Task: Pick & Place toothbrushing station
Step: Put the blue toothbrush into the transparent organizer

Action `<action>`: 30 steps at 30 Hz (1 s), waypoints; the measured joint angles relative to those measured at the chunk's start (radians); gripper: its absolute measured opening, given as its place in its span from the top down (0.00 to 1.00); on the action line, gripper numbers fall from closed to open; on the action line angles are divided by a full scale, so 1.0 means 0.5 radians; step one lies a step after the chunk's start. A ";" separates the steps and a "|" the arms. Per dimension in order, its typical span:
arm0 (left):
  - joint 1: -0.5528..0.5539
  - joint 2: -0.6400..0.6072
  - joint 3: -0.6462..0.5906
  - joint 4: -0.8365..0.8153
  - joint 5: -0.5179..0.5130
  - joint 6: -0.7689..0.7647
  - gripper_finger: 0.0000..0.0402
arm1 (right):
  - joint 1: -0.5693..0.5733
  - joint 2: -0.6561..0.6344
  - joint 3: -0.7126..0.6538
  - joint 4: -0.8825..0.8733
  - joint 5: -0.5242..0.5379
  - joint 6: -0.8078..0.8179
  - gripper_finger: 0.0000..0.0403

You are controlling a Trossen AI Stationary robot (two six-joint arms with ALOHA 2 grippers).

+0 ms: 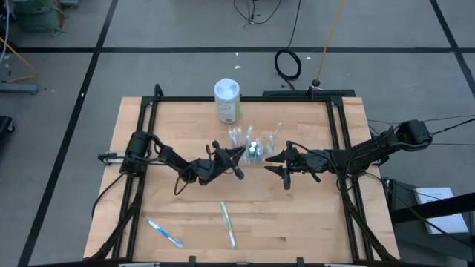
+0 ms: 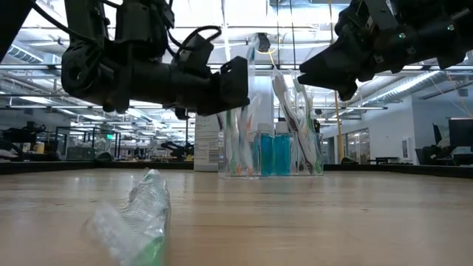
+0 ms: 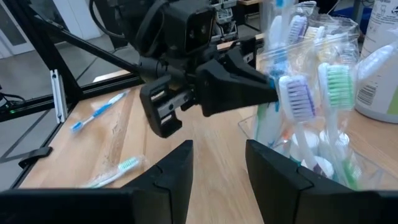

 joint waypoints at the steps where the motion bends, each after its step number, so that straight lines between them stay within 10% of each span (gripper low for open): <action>1: -0.002 0.001 0.000 -0.008 0.003 -0.041 0.93 | 0.000 0.000 0.000 0.001 0.000 0.000 0.65; 11: 0.006 0.000 0.001 -0.284 0.008 -0.593 0.94 | -0.001 0.000 0.000 -0.010 0.001 0.000 0.65; 30: -0.001 -0.003 0.002 -0.418 0.121 -0.369 0.92 | 0.000 0.000 0.000 -0.010 0.000 0.028 0.65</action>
